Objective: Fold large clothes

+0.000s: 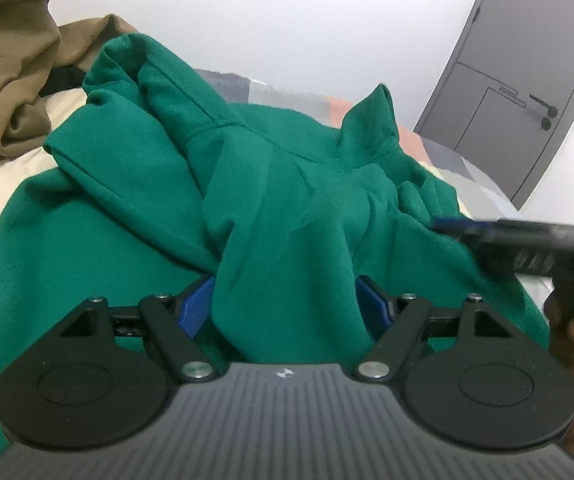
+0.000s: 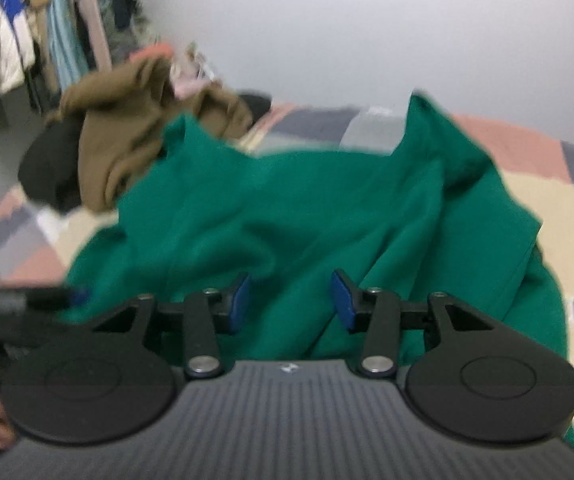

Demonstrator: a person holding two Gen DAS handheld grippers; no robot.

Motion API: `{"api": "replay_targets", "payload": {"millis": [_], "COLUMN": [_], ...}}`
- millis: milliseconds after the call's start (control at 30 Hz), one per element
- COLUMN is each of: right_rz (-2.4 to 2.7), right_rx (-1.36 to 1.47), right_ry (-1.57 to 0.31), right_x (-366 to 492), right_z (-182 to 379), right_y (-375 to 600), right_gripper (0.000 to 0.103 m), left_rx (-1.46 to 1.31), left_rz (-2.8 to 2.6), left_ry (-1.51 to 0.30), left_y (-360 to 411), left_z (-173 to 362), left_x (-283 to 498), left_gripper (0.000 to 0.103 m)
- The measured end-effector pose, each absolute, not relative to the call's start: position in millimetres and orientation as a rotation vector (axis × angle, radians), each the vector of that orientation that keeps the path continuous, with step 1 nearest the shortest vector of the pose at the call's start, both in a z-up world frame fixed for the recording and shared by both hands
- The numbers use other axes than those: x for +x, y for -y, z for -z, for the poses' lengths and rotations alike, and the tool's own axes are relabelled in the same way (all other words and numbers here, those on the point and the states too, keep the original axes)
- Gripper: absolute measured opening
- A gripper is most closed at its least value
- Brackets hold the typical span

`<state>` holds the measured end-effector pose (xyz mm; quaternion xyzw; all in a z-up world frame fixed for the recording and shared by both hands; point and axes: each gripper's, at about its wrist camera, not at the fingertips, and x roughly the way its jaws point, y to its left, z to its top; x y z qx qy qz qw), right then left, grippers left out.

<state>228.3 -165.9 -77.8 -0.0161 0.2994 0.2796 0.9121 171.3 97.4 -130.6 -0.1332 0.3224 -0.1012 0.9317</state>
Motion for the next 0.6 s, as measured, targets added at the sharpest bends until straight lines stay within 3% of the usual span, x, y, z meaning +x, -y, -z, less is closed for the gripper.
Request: {"api": "replay_targets", "payload": {"millis": [267,600], "right_rz": [-0.577,-0.549], "right_rx": [-0.058,0.033], "right_ry": [-0.668,-0.665], "right_x": [244.0,227.9], "right_z": [118.1,101.7], "right_y": [153.9,176.6], "right_gripper": [0.046,0.046], "left_rx": [-0.27,-0.314], "left_rz": [0.216,0.202], "left_ry": [-0.743,-0.709], "left_y": [-90.0,-102.9], "left_z": [149.9,138.1], "left_x": [188.3,172.8], "left_gripper": [0.079,0.08]}}
